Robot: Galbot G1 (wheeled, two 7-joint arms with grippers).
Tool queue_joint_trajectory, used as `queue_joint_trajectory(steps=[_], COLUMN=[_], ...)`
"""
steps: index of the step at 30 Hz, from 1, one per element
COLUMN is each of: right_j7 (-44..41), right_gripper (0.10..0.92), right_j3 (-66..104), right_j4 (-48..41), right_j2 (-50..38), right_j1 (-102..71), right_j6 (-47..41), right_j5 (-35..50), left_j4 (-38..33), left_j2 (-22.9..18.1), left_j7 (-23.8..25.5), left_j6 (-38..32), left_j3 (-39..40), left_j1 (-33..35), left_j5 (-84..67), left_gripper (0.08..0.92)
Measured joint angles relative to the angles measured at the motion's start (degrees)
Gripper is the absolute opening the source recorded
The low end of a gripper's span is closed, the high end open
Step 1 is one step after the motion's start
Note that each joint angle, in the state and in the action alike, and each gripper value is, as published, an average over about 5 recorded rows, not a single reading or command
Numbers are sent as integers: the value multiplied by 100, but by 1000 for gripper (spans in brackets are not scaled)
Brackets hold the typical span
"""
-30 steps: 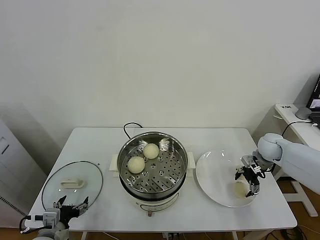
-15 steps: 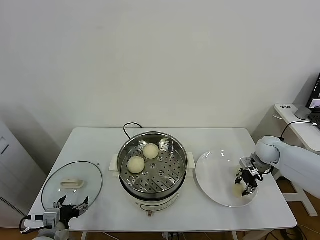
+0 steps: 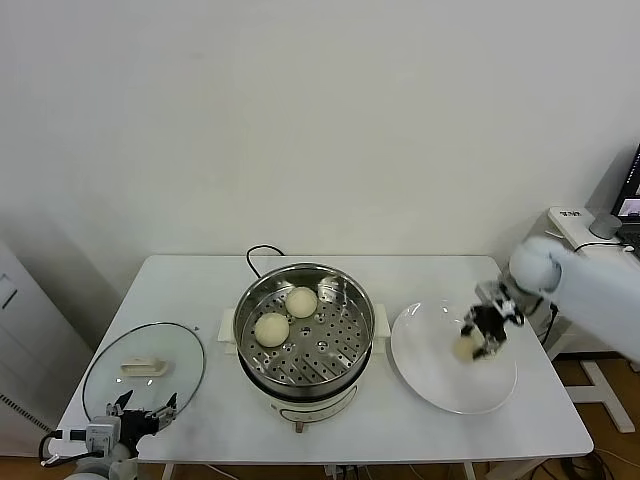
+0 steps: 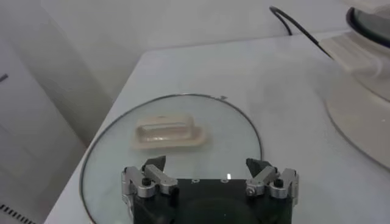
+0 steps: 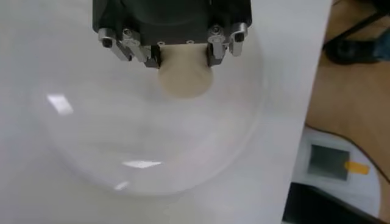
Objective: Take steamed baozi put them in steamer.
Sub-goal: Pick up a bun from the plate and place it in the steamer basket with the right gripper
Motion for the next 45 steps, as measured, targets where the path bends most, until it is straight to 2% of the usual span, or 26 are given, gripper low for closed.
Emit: queue_joint_trajectory(steps=[14,24,33,45], right_j7=[-249,-364,-432,-536], right_gripper=[484,484,484,484], right_j3=[-33,-70,-200,-304], right_j4=[-267,-178,290,1138], right_j2=[1749,2875,3174,3115], right_j1=[1184,1253,1131,890], right_j6=[1223,2365,3158,3673], right_j5=[969,944,528,-179], left_j4=[27,43,64,80], left_j2=[36,39,26,21], left_j7=[7,8,12,15], left_j6=[-11,-24,-44,-47], left_j3=[80,89,95,102], left_j1=[-41,-33,-20,-20], left_j5=[-5,-5,-2,-1], left_gripper=[823,823,823,823])
